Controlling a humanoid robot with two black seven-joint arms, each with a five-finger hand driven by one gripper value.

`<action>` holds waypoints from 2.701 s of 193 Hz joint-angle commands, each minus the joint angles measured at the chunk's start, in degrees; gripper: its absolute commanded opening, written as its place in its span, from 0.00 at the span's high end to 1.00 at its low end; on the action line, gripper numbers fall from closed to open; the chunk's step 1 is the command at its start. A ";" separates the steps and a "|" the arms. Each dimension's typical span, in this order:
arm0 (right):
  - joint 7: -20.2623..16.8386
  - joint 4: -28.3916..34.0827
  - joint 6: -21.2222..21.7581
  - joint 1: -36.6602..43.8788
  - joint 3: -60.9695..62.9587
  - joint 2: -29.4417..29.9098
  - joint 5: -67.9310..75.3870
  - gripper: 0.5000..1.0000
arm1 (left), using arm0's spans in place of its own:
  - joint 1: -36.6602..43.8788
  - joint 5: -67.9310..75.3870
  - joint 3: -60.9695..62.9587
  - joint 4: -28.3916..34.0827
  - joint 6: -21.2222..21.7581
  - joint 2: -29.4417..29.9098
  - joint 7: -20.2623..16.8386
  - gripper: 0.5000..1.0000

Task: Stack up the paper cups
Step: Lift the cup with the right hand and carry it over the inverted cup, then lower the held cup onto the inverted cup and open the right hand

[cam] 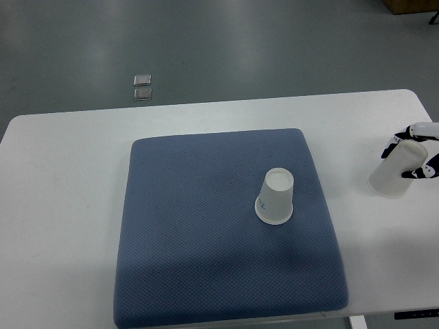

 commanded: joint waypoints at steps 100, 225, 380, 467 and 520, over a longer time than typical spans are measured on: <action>-4.77 15.03 3.38 3.38 11.29 5.29 0.50 0.75 | 0.00 0.00 0.00 0.00 0.00 0.00 0.00 0.00; -9.86 15.91 3.82 3.47 11.29 13.12 -0.12 0.73 | 0.00 0.00 0.00 0.00 0.00 0.00 0.00 0.00; -12.76 15.74 3.21 2.41 11.20 16.37 -2.23 0.70 | 0.00 0.00 0.00 0.00 0.00 0.00 0.00 0.00; -13.03 14.59 2.77 0.66 11.20 17.33 -3.28 0.30 | 0.00 0.00 0.00 0.00 0.00 0.00 0.00 0.00; -12.94 14.24 2.59 -0.31 11.37 17.16 -2.23 0.15 | 0.00 0.00 0.00 0.00 0.00 0.00 0.00 0.00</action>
